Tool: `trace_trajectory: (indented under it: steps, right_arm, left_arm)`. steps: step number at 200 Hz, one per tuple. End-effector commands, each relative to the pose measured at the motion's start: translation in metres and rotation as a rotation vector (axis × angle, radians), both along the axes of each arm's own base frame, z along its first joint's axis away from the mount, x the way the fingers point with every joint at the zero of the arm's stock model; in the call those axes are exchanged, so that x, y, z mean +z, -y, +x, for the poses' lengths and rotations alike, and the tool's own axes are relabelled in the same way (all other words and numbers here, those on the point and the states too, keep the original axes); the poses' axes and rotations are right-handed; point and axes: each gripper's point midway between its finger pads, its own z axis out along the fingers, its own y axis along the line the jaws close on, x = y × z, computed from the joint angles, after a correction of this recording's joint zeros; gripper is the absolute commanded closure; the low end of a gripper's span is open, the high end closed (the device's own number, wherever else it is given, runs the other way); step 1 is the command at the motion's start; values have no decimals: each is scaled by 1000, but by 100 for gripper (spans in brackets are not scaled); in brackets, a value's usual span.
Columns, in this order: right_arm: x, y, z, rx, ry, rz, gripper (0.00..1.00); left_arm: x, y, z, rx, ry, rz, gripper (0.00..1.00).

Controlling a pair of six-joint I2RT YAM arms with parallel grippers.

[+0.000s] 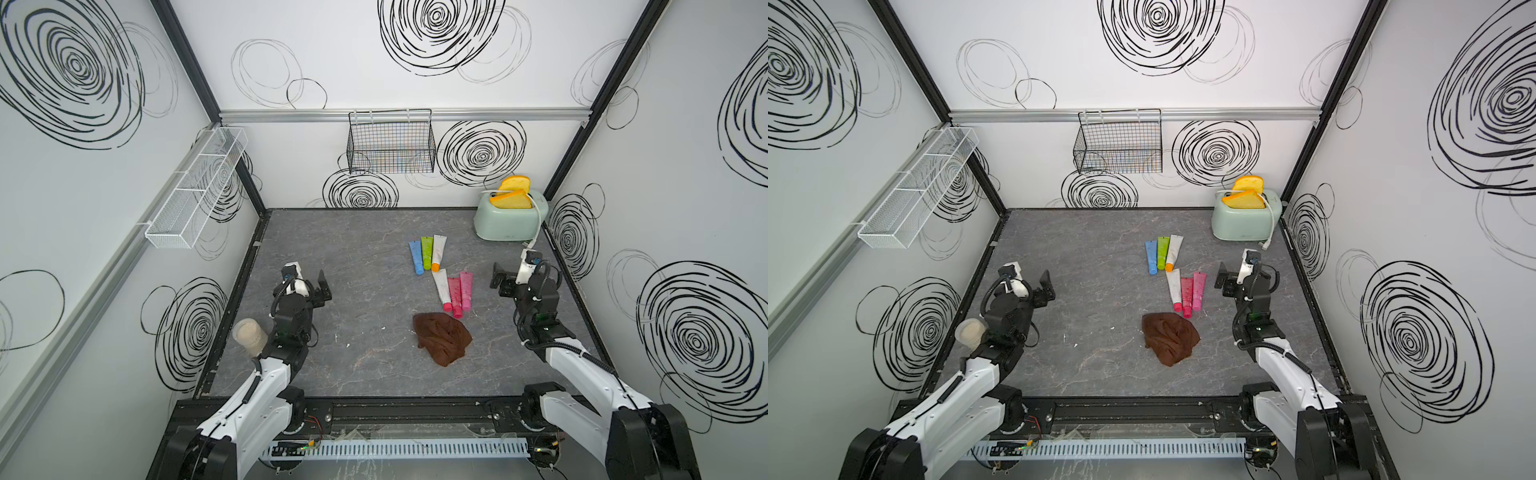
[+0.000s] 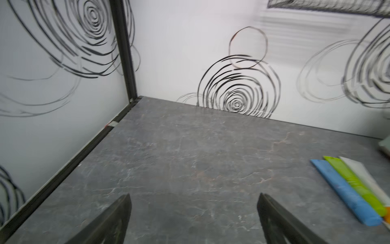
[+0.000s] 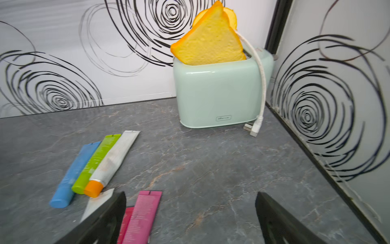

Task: Wipe the surface of the toothpaste tube
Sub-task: Reset both arms

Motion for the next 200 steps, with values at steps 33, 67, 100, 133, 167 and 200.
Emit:
trace_trajectory:
  steps: [33,67,100,133,167,200]
  right_arm:
    - [-18,37,2,-102,80,-21,1]
    - [-17,43,-9,-126,172,-40,1]
    - [-22,51,3,-114,187,15,1]
    - [-23,45,-2,-82,213,12,1]
    - [-17,30,-6,-22,232,-30,1]
    - [-17,29,-5,-16,229,-31,1]
  left_arm:
    - [4,-49,-8,235,174,70,2]
    - [-2,-28,17,110,125,114,2]
    - [10,2,16,-78,228,88,2]
    - [4,21,31,-163,177,131,2]
    - [-9,24,41,-180,137,131,2]
    - [-19,37,40,-264,158,151,3]
